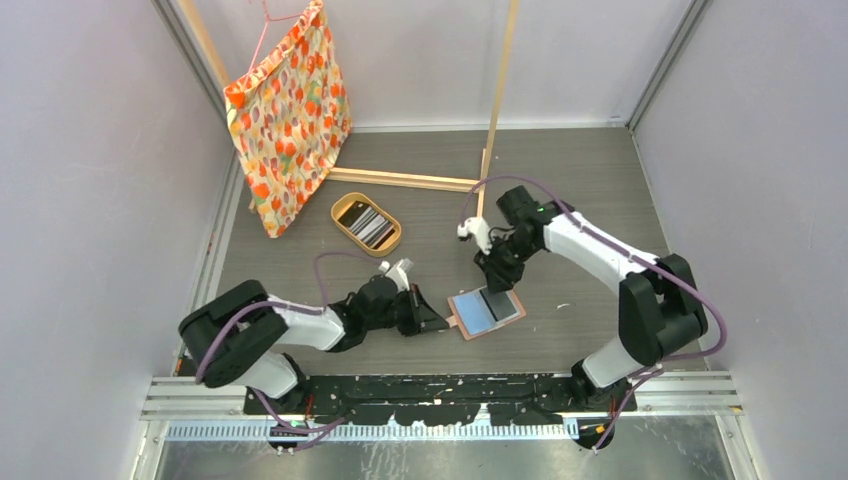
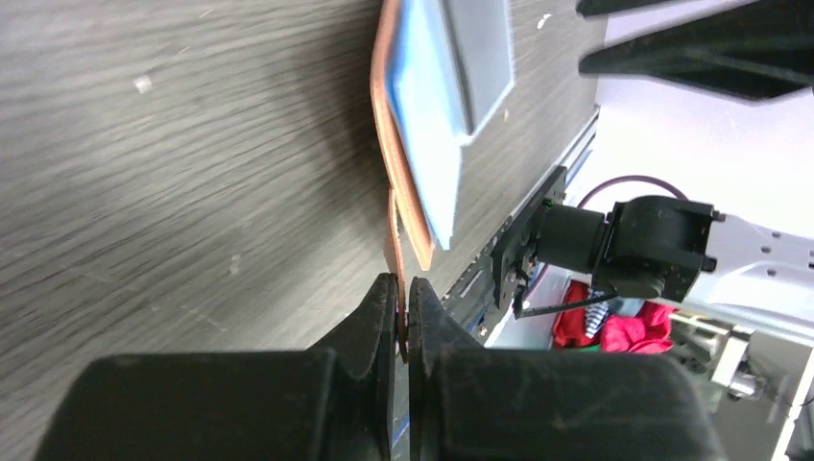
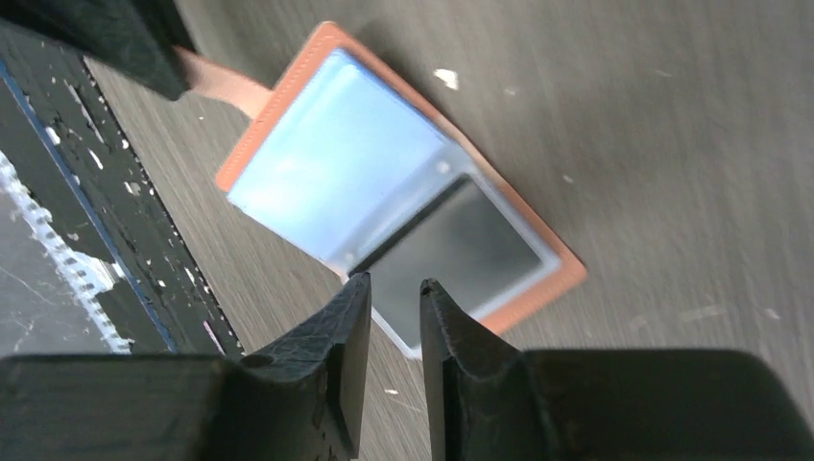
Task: Put the credit cards into the card holder
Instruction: Insert the credit card into the card holder, then close the card holder at the center of the board.
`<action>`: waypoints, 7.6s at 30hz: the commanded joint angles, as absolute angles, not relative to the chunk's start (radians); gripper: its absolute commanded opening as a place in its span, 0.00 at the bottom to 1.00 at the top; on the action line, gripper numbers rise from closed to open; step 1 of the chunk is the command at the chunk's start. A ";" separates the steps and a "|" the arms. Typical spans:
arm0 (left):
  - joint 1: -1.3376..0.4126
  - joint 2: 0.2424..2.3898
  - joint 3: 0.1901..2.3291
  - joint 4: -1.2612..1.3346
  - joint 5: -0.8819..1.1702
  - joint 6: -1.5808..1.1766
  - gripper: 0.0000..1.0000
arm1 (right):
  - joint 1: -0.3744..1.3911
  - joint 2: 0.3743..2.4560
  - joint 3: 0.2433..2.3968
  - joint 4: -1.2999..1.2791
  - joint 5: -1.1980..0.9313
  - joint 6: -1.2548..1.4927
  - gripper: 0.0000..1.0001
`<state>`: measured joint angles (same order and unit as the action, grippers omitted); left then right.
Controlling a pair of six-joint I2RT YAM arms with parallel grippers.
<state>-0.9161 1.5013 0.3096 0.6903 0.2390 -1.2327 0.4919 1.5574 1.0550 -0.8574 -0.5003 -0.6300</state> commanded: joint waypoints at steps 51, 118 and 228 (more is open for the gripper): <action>-0.872 2.094 1.272 0.412 0.466 -1.096 0.09 | -0.010 1.807 1.155 -0.848 -0.508 -0.319 0.13; -0.942 2.035 0.803 0.702 0.184 -1.268 0.50 | 0.101 2.033 1.247 -1.020 -0.785 -0.352 0.28; -0.824 0.538 0.257 0.186 -0.102 -0.874 1.00 | 0.706 1.522 0.942 -0.675 0.258 -0.486 0.39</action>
<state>-0.8280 0.6106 0.2668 0.2218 -0.0860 -0.8604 0.6895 1.5120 0.9291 -0.6334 0.3023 -0.4686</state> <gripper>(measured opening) 0.996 0.328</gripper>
